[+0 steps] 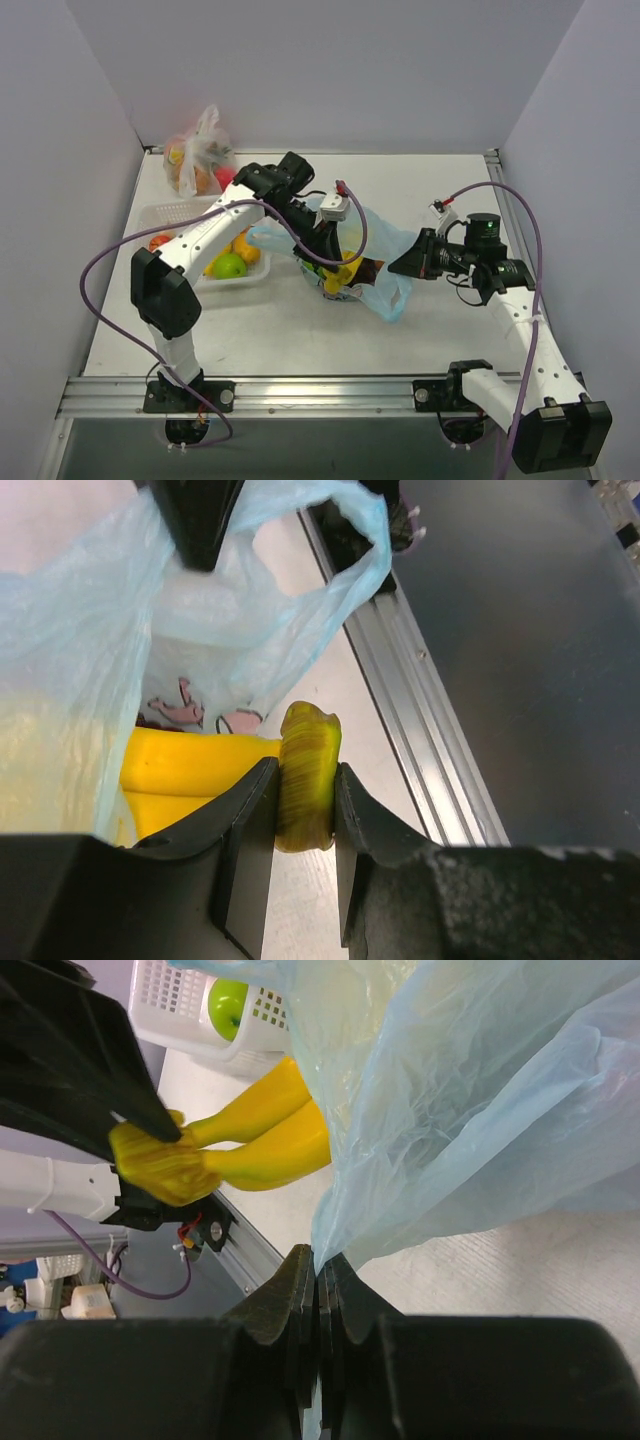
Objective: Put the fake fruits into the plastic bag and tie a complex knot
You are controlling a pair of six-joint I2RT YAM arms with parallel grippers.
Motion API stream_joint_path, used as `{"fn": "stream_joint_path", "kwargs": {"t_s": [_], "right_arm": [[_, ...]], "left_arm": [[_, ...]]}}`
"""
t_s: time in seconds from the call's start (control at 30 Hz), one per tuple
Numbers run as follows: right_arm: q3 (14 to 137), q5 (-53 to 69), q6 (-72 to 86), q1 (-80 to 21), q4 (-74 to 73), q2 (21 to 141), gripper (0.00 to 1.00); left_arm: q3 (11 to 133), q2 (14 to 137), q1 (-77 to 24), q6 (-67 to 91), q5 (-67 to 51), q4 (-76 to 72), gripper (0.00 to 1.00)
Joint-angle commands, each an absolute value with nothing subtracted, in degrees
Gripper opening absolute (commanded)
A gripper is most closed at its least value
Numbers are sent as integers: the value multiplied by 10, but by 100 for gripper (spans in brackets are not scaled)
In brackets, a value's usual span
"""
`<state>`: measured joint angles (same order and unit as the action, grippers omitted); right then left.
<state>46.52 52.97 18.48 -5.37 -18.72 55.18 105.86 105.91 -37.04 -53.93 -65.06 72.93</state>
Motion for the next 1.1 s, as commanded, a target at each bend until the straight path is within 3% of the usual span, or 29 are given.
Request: {"fn": "stream_joint_path", "kwargs": {"t_s": [0.0,0.17,0.27,0.4,0.6,0.77,0.8,0.9,1.07], "right_arm": [[479,544,201,-58,-188,558,0],[479,548,273,-54,-166,588,0],[473,561,313,-51,-146,600,0],[477,573,330,-48,-138,611,0],[481,581,362,-35,-131,623,0],[485,583,379,-17,-121,642,0],[486,580,379,-14,-122,649,0],[488,574,385,-6,-121,662,0],[483,557,390,-4,-122,679,0]], "left_arm": [[987,992,-383,-383,-580,489,0],[810,943,-389,-242,-425,168,0],[781,945,-390,-166,-403,13,0],[778,954,-396,-68,-414,-88,0],[773,969,-414,-97,-353,-123,0],[752,1001,-424,-162,-296,-107,19],[753,1012,-419,-167,-289,-103,34],[765,1013,-413,-152,-300,-84,59],[834,970,-414,-139,-416,50,84]]}}
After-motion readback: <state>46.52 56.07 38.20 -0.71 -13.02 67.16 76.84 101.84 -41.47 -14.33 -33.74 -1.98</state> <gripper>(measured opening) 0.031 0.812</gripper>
